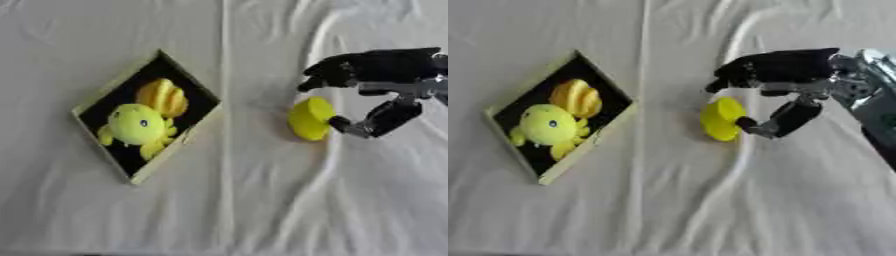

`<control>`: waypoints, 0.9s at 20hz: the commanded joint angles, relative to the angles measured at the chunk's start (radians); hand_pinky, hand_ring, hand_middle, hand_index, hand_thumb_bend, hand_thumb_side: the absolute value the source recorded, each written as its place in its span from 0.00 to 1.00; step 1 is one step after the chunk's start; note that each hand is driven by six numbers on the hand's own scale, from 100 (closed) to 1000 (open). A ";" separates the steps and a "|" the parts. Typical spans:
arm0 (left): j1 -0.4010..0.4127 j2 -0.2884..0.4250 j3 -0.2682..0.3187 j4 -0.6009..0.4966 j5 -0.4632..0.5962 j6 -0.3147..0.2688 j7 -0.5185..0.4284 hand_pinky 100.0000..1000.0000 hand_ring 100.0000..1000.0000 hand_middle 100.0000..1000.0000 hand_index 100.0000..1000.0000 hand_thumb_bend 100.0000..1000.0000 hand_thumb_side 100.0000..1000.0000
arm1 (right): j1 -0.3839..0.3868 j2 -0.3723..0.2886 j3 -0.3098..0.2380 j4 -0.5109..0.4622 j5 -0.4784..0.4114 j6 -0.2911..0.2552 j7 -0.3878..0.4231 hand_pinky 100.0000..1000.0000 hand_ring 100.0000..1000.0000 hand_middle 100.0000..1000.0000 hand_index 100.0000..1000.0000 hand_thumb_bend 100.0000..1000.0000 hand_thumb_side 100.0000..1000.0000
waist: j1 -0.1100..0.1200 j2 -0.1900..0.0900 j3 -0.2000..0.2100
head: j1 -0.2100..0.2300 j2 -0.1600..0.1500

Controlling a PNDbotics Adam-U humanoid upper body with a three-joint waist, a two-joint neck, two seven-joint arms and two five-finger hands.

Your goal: Pick up objects on the table and place them in the box.

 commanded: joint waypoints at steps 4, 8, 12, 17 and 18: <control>-0.018 0.010 0.007 -0.015 0.006 -0.003 -0.003 0.69 0.72 0.69 0.88 0.00 0.31 | -0.020 -0.014 0.009 0.028 0.032 -0.029 0.014 1.00 1.00 0.85 1.00 0.00 0.39 | 0.000 -0.015 0.005 | -0.002 0.011; -0.021 0.010 0.007 -0.015 0.007 -0.002 -0.003 0.69 0.72 0.69 0.88 0.00 0.31 | -0.025 -0.012 0.012 0.052 0.050 -0.035 0.018 1.00 1.00 0.84 0.99 0.00 0.43 | 0.002 -0.013 0.006 | -0.001 0.013; -0.022 0.010 0.005 -0.015 0.009 -0.001 -0.005 0.69 0.72 0.69 0.87 0.00 0.31 | -0.027 -0.005 0.015 0.067 0.045 -0.034 0.019 1.00 0.98 0.72 0.92 0.00 0.38 | 0.003 -0.012 0.006 | -0.001 0.015; -0.025 0.010 0.004 -0.015 0.009 -0.002 -0.008 0.69 0.73 0.69 0.87 0.00 0.32 | -0.002 -0.017 0.002 0.048 -0.002 -0.012 0.006 1.00 0.91 0.46 0.70 0.00 0.19 | 0.005 -0.010 0.006 | -0.001 0.016; -0.025 0.010 0.004 -0.015 0.009 -0.003 -0.009 0.69 0.72 0.69 0.87 0.00 0.31 | 0.001 -0.018 0.001 0.045 -0.012 -0.008 0.007 0.99 0.90 0.45 0.68 0.00 0.18 | 0.005 -0.010 0.006 | -0.001 0.016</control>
